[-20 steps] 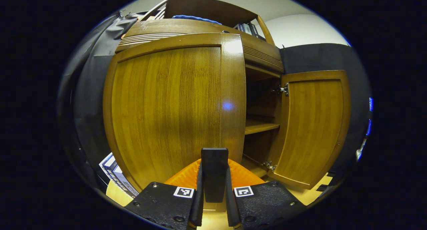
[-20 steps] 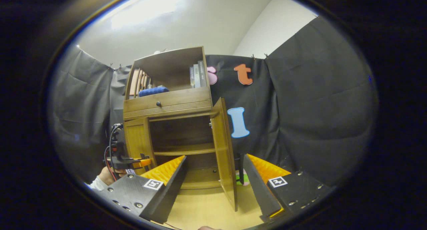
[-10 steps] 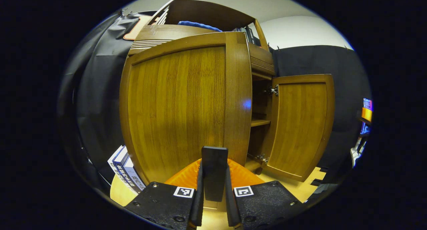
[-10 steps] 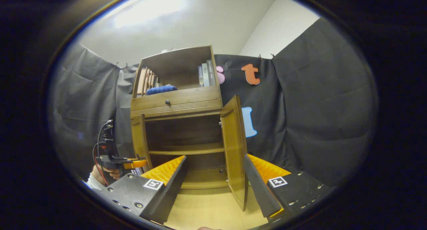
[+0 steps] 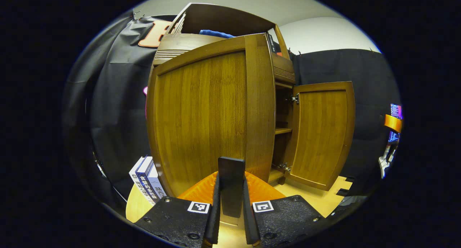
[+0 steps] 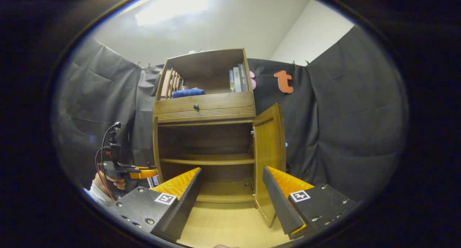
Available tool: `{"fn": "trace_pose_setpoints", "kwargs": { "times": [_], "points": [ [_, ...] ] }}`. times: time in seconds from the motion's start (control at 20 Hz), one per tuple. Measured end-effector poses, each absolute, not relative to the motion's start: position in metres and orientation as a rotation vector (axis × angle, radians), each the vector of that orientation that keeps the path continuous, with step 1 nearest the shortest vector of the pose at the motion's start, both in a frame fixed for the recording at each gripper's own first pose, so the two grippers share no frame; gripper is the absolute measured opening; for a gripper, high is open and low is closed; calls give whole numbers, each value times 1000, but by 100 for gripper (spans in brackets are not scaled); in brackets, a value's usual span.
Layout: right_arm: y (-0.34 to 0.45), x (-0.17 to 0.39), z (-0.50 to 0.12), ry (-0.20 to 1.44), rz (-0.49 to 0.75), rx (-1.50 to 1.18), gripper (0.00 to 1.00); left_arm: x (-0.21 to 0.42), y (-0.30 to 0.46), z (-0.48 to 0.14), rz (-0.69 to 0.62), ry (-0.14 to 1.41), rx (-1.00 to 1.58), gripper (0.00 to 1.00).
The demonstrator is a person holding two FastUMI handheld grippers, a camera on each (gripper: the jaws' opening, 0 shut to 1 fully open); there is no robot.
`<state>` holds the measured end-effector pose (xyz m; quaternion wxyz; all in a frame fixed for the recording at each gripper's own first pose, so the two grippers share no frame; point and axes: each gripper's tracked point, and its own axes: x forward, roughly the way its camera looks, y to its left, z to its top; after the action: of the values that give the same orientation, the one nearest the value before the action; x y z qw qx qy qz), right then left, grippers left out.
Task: Open the right door of the double-door shoe cabinet with the right hand, and open the left door with the left hand.
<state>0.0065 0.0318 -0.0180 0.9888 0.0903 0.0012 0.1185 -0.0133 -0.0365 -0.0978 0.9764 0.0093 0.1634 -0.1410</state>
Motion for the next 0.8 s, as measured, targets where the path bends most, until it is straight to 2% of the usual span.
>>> {"fn": "trace_pose_setpoints", "kwargs": {
  "times": [0.55, 0.8],
  "points": [
    [72, 3, -20, -17, 294, 172, 99, -40, 7, -83, -195, 309, 45, 29],
    [88, 5, -26, -10, 319, 184, 99, -51, 33, -78, -140, 302, 83, 26]
  ]
}}
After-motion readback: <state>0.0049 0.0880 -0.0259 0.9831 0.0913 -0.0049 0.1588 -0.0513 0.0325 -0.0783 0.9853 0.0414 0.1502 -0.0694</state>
